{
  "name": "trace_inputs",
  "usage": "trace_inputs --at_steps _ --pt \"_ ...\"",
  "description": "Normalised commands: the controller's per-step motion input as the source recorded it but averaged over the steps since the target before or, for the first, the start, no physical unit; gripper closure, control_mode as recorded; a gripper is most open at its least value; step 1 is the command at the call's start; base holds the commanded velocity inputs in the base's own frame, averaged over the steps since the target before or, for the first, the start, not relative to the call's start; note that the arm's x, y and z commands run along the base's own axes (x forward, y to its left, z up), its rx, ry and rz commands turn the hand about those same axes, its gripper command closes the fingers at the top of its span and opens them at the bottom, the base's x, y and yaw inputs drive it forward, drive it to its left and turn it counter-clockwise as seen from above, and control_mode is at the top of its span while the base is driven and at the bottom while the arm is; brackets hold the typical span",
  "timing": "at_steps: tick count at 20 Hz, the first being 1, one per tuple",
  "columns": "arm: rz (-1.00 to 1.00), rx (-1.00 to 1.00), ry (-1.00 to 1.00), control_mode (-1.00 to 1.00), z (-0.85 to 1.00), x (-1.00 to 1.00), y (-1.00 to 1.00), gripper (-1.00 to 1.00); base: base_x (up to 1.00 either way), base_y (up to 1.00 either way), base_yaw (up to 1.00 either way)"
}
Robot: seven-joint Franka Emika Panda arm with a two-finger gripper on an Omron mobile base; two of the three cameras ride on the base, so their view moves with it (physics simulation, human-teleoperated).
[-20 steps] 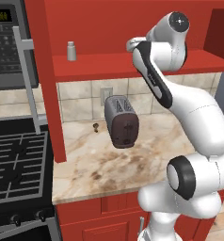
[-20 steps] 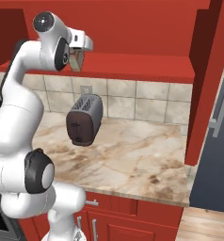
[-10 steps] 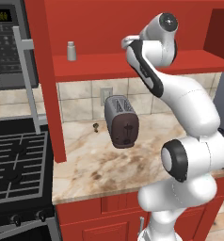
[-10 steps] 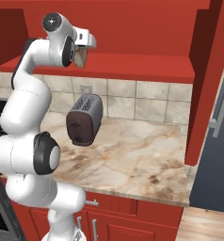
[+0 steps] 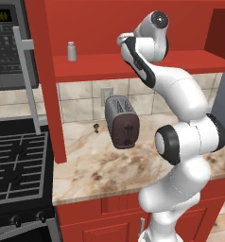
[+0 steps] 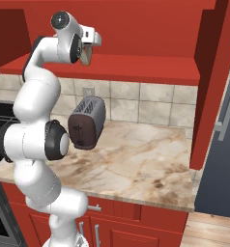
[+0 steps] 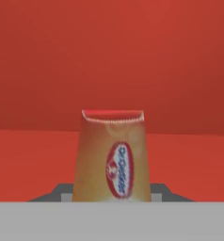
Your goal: Pick the boxed food and canned food from the counter and place them in the cabinets closest to them.
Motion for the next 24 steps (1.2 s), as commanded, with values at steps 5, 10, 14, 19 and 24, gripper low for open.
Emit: trace_inputs --at_steps 5,10,14,19,24 --pt "0.00 0.00 0.01 -1.00 0.00 0.33 0.05 -1.00 0.00 0.00 0.00" --pt "0.00 -0.02 0.01 -1.00 0.00 0.12 0.01 -1.00 0.00 0.00 0.00" --pt "-0.01 -0.01 0.01 -1.00 0.03 -0.03 0.00 -1.00 0.00 0.00 0.00" --pt "0.00 0.00 -0.06 -1.00 0.01 -0.80 -0.13 -1.00 0.00 0.00 0.00" --pt "0.00 0.00 -0.15 -1.00 -0.07 -1.00 -0.19 -1.00 0.00 0.00 0.00"
